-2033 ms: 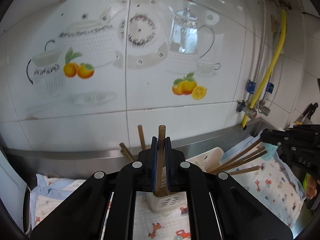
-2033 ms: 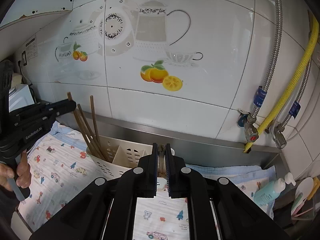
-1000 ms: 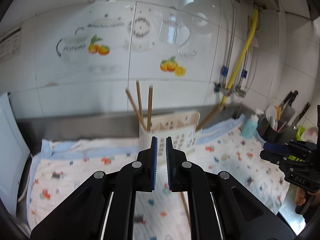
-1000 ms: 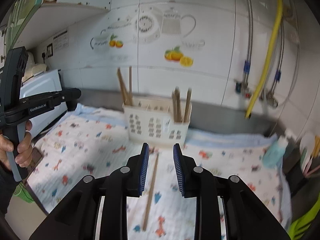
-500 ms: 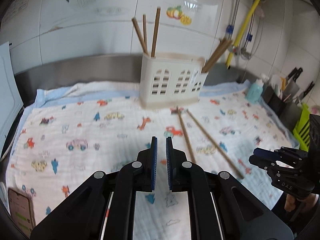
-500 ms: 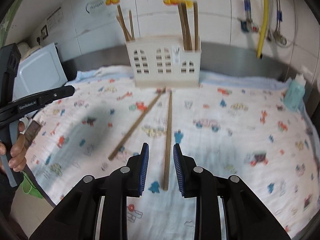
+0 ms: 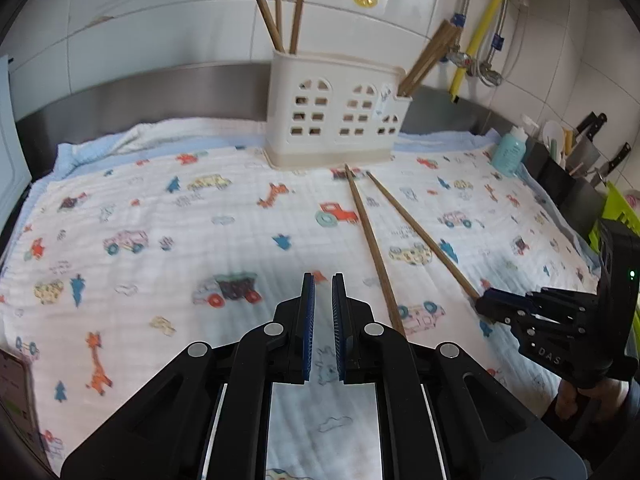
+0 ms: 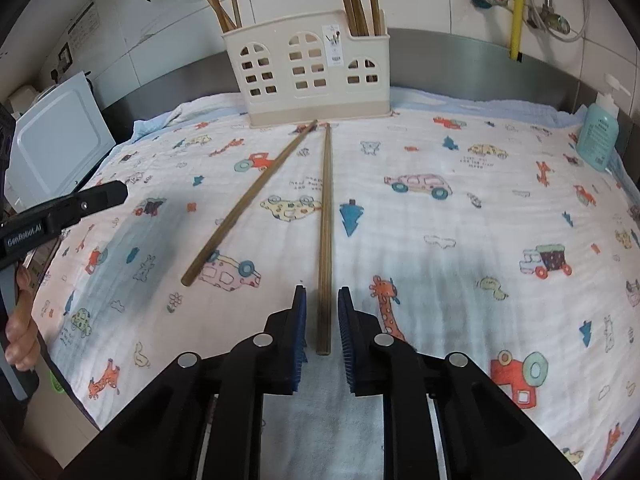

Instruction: Organize utensils

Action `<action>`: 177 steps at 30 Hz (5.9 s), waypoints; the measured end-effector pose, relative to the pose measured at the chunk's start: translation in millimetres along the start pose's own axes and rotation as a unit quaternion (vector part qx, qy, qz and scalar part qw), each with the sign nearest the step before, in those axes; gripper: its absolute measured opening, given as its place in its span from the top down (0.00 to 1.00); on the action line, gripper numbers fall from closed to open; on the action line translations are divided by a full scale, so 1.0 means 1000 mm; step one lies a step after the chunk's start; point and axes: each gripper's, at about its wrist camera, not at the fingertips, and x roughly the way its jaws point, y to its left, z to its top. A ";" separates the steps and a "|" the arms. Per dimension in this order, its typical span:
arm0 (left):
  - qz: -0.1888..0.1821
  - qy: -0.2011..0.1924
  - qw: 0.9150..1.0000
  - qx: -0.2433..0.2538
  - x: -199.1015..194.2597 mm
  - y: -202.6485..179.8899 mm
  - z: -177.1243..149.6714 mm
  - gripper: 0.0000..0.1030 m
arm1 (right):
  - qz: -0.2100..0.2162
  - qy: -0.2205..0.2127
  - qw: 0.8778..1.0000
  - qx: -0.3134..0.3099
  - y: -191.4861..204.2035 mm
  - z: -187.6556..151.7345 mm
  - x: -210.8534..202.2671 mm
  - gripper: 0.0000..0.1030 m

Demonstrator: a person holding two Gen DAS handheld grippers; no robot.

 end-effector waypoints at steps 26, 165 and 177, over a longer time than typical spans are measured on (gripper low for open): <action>-0.057 0.062 0.996 -0.017 0.057 -0.034 -0.014 0.91 | -0.008 -0.033 0.999 -0.005 -0.001 0.003 -0.021 0.93; 0.035 -0.150 0.988 0.021 -0.014 -0.006 0.266 0.91 | -0.032 -0.138 0.988 -0.067 -0.014 0.311 -0.054 0.91; 0.023 -0.149 0.988 0.023 -0.055 -0.014 0.222 0.91 | -0.030 -0.161 0.984 -0.064 -0.008 0.270 -0.098 0.70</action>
